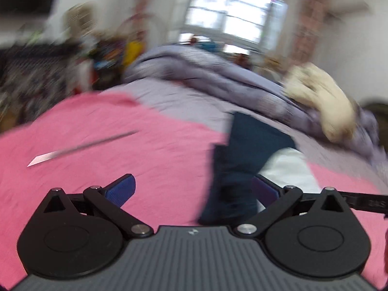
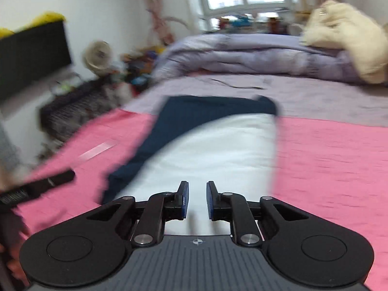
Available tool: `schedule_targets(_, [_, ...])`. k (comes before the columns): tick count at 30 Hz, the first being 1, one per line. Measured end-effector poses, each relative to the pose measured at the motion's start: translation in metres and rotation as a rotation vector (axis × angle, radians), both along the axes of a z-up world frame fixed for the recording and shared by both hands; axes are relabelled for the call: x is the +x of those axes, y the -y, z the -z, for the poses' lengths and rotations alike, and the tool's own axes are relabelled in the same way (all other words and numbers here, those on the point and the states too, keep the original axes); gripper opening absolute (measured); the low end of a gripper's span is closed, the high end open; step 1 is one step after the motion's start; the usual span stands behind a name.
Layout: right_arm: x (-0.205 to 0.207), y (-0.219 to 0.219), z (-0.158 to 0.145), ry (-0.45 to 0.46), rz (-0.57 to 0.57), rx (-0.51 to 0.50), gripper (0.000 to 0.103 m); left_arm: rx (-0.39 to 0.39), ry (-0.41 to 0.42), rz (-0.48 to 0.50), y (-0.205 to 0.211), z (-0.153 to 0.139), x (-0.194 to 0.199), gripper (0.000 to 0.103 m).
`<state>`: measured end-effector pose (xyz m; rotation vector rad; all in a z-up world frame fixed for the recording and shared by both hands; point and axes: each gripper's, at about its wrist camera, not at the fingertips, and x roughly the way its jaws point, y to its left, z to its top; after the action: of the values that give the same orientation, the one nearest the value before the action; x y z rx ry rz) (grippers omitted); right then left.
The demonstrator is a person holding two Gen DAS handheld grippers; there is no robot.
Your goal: Fold clothes
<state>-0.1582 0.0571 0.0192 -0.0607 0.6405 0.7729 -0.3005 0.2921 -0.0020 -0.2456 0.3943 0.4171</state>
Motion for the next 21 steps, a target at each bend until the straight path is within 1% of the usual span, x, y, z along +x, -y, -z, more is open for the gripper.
schedule_targets(1, [0.0, 0.003, 0.003, 0.004, 0.006, -0.031, 0.019, 0.046, -0.03, 0.013, 0.01, 0.002, 0.015, 0.103])
schedule_targets(3, [-0.001, 0.007, 0.011, 0.002, -0.006, -0.073, 0.02, 0.082, -0.188, -0.085, 0.009, 0.018, 0.049, 0.102])
schedule_targets(4, [-0.003, 0.005, 0.016, 0.006, -0.017, -0.086, 0.02, 0.074, -0.206, -0.096, 0.006, 0.022, 0.052, 0.103])
schedule_targets(8, [-0.011, -0.006, 0.03, -0.01, -0.093, -0.113, 0.02, 0.02, -0.22, -0.102, -0.007, 0.036, 0.051, 0.103])
schedule_targets(9, [-0.012, -0.008, 0.027, -0.017, -0.109, -0.106, 0.02, 0.007, -0.224, -0.104, -0.01, 0.039, 0.051, 0.103])
schedule_targets(11, [-0.009, -0.013, 0.018, -0.041, -0.13, -0.062, 0.02, -0.02, -0.231, -0.107, -0.017, 0.046, 0.051, 0.103])
schedule_targets(14, [0.01, -0.033, 0.0, -0.043, -0.123, -0.013, 0.02, -0.06, -0.241, -0.112, -0.027, 0.056, 0.05, 0.103])
schedule_targets(16, [0.027, -0.064, -0.007, 0.005, -0.133, -0.06, 0.02, -0.059, -0.241, -0.111, -0.026, 0.057, 0.049, 0.103])
schedule_targets(18, [0.047, -0.106, -0.007, 0.042, -0.156, -0.117, 0.02, -0.058, -0.239, -0.111, -0.025, 0.057, 0.049, 0.103])
schedule_targets(19, [0.058, -0.127, -0.006, 0.053, -0.167, -0.145, 0.02, -0.058, -0.237, -0.111, -0.024, 0.058, 0.048, 0.103])
schedule_targets(21, [0.086, -0.166, 0.005, 0.04, -0.171, -0.189, 0.02, -0.053, -0.239, -0.114, -0.023, 0.059, 0.048, 0.103])
